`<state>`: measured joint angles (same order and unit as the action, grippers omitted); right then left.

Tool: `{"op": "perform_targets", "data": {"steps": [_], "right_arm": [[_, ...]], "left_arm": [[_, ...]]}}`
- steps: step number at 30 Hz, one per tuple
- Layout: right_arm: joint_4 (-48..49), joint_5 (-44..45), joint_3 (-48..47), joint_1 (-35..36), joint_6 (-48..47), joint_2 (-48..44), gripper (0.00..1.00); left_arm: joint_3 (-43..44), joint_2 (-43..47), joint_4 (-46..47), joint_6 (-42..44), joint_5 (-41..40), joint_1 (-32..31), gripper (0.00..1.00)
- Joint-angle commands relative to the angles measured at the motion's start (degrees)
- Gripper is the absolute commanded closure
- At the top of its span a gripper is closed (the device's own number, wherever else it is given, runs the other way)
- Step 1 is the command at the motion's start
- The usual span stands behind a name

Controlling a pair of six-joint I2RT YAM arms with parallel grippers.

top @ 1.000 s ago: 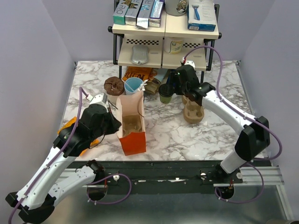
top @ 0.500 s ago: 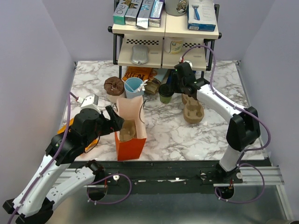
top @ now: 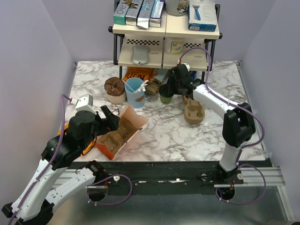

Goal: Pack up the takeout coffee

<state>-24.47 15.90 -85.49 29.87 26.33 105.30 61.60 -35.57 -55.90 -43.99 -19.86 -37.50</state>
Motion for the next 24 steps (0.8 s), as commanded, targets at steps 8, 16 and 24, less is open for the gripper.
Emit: {"op": "perform_targets", "data": {"steps": [8, 16, 24], "right_arm": [[1.9, 2.1, -2.0, -0.8, 3.2, 3.1, 0.49], [1.9, 0.2, -1.2, -1.3, 6.2, 3.1, 0.51], [1.8, -1.8, -1.5, -1.4, 7.9, 3.7, 0.65]], "left_arm": [[-1.0, -3.2, -1.8, 1.5, -5.7, 0.3, 0.06], [-1.2, -4.2, -2.2, 1.4, -7.0, 0.3, 0.21], [-1.6, -3.4, -2.7, 0.9, -7.7, 0.2, 0.31]]}}
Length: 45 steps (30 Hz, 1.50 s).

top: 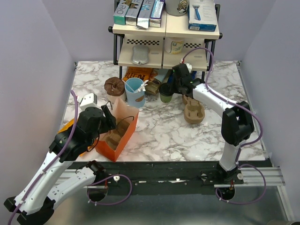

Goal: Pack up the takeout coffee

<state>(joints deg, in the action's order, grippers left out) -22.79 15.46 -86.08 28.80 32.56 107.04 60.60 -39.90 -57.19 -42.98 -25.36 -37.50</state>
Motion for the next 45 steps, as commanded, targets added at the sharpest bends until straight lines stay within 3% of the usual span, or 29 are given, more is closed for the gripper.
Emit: {"op": "perform_targets", "data": {"steps": [1, 5, 12, 15, 18, 23, 26, 30, 35, 36, 38, 39, 45], "right_arm": [[0.1, -1.5, -0.8, -0.3, 1.6, 1.8, 0.67], [0.0, -1.3, -0.1, -0.3, 1.8, 1.4, 0.76], [-1.7, 0.2, 0.2, -0.3, 1.0, 0.4, 0.86], [-2.2, 0.4, -0.1, -0.3, 0.5, 0.4, 0.9], [-3.1, 0.0, -1.1, -0.3, 0.1, 1.0, 0.94], [-4.5, 0.3, -1.5, -0.2, -0.5, 0.8, 0.99], [-4.7, -0.1, -1.4, -0.3, -1.1, -0.1, 0.99], [-4.4, -0.9, -0.2, -0.3, -2.0, -1.7, 1.0], [-3.1, -1.9, 1.0, -0.3, -2.5, -3.5, 1.0], [-3.1, -2.1, 1.3, -0.3, -2.5, -4.2, 1.0], [-3.1, -3.1, 1.9, -0.3, -2.8, -4.9, 0.99], [-3.1, -3.3, 2.3, -0.4, -2.8, -5.9, 1.0], [-3.2, -7.5, 7.1, -0.3, -3.2, -10.0, 1.0]], "left_arm": [[-0.6, 1.1, -1.7, -0.1, -2.3, 0.2, 0.33], [-0.7, 1.1, -1.9, -0.3, -2.6, 0.2, 0.44], [-1.1, 1.7, -0.1, -2.2, -0.8, 0.2, 0.81], [-2.2, 2.0, 2.5, -3.0, 1.0, 0.3, 0.91], [-2.7, 1.9, 4.0, -4.1, 2.1, 0.2, 0.96], [-3.6, 2.3, 6.4, -4.2, 5.8, 0.3, 0.96], [-3.9, 2.2, 8.1, -4.4, 7.5, 0.3, 0.89], [-4.8, 2.4, 11.5, -4.5, 9.9, 0.3, 0.59], [-4.4, 2.5, 11.7, -4.3, 8.4, 0.3, 0.35], [-4.4, 2.7, 11.5, -4.1, 8.3, 0.2, 0.25], [-4.5, 2.9, 11.5, -4.0, 8.5, 0.3, 0.14], [-4.7, 3.2, 11.6, -4.0, 8.8, 0.3, 0.02], [-4.6, 3.9, 11.5, -2.6, 9.1, 0.2, 0.01]]}}
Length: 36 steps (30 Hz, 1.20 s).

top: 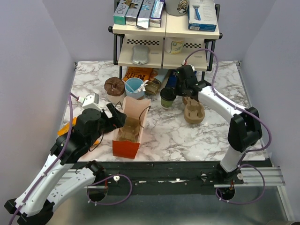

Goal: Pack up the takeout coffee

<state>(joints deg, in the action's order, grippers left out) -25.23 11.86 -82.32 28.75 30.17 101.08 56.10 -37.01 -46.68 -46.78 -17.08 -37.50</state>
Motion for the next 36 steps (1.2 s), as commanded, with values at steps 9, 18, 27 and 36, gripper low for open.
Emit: {"op": "perform_targets", "data": {"steps": [9, 18, 27, 36], "right_arm": [[-0.9, -10.8, 14.1, -0.1, -4.5, -15.7, 1.0], [-1.8, -11.4, 20.1, 0.3, -5.7, -25.2, 1.0], [-5.6, -14.4, 17.9, 0.3, -5.7, -27.4, 1.0], [-7.7, -12.4, 18.1, 0.3, -6.3, -31.5, 0.99]], "left_arm": [[0.1, 3.8, 0.7, 5.6, 2.1, 0.2, 0.01], [-2.3, 2.7, 2.5, 5.2, 3.1, 0.2, 0.49], [0.4, -5.0, 7.1, -3.5, 4.8, 0.3, 1.0], [1.6, -12.8, 12.4, -21.3, -4.3, 0.3, 1.0]]}}
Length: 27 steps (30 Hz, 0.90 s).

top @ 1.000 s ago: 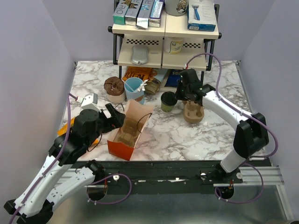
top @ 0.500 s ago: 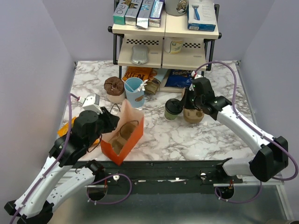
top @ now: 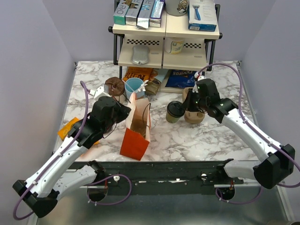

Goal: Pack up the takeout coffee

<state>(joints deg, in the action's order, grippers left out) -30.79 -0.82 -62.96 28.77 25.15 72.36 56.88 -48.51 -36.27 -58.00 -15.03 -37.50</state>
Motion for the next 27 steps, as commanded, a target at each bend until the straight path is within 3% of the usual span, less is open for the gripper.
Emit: {"op": "perform_targets", "data": {"steps": [1, 4, 10, 15, 18, 27], "right_arm": [[-2.3, 0.3, -1.1, 0.2, -1.2, -2.9, 1.0], [-2.1, -0.1, -0.1, 0.1, -0.8, -3.4, 1.0], [-1.3, -0.3, 0.9, 0.2, -0.4, -3.6, 0.99], [-0.9, -0.2, 1.1, 0.2, -0.3, -3.7, 0.99], [-0.5, -0.4, 1.0, 0.2, -0.4, -3.5, 0.99], [-0.6, -0.4, 0.0, 0.2, -0.5, -3.4, 0.99]], "left_arm": [[0.0, -1.6, 2.5, -13.0, -7.4, 0.2, 1.0], [-1.9, -2.4, 3.8, -16.5, -8.0, 0.2, 1.0], [-3.0, -3.1, 6.2, -15.8, -4.8, 0.2, 1.0], [-5.8, -0.4, 6.0, -22.9, -8.1, 0.2, 1.0], [-8.3, 0.1, 10.4, -23.6, -8.3, -0.6, 1.0], [-5.1, -1.6, 13.0, -24.4, -21.3, -8.3, 1.0]]}}
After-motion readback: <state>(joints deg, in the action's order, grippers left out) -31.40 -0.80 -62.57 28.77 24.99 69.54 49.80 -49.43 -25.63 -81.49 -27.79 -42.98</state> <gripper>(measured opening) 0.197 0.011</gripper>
